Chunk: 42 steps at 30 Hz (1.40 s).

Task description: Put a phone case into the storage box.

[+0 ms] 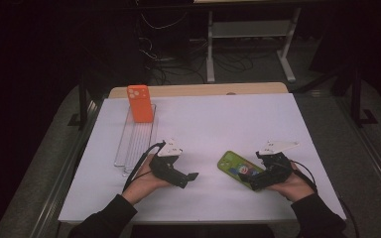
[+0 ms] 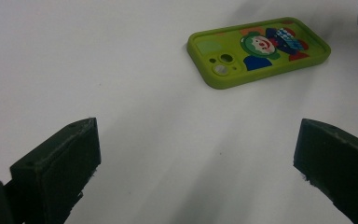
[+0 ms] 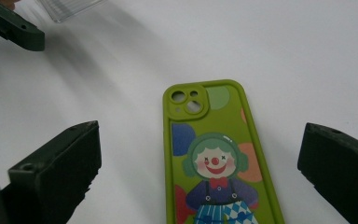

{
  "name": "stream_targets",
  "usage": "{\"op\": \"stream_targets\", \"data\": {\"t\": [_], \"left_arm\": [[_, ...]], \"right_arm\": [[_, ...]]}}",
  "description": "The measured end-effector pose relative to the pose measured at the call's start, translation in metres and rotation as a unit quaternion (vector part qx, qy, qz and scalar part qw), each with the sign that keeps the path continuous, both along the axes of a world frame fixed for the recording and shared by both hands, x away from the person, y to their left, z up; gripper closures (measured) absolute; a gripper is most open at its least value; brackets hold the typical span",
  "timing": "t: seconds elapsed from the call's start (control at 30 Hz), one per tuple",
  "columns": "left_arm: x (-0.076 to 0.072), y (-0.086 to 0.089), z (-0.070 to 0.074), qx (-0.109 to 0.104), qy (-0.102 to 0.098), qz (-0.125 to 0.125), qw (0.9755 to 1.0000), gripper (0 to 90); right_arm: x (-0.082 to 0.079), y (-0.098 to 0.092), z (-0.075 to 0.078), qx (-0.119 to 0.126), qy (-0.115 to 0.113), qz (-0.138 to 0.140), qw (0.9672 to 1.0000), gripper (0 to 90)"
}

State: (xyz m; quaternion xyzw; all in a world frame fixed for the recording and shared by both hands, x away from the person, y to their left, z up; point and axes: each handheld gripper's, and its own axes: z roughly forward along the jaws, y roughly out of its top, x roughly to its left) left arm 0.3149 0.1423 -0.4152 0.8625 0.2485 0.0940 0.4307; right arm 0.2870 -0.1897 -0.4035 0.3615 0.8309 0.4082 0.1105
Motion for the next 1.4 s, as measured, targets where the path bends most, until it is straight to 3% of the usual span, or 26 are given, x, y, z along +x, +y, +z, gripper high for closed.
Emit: {"op": "stream_targets", "data": {"t": [0.4,0.5,0.63,0.87,1.4], "left_arm": [[0.000,0.000,0.000,-0.002,0.000,0.000,1.0000,0.0],[-0.001,-0.001,0.000,-0.012,0.002,0.006,0.9999,0.0],[-0.001,-0.001,0.000,-0.012,0.004,0.007,0.9999,0.0],[-0.001,-0.001,0.001,-0.012,0.005,0.008,0.9999,0.0],[-0.001,0.000,0.001,-0.008,0.005,0.005,0.9999,0.0]], "right_arm": [[0.011,-0.003,0.015,-0.002,-0.004,0.001,1.0000,0.0],[0.015,-0.002,0.022,-0.004,-0.006,0.003,1.0000,0.0],[0.020,-0.002,0.028,-0.017,-0.007,0.009,0.9998,0.0],[0.031,0.001,0.036,-0.047,0.017,0.016,0.9986,0.0],[0.038,0.006,0.022,-0.101,0.043,0.028,0.9936,0.0]]}}
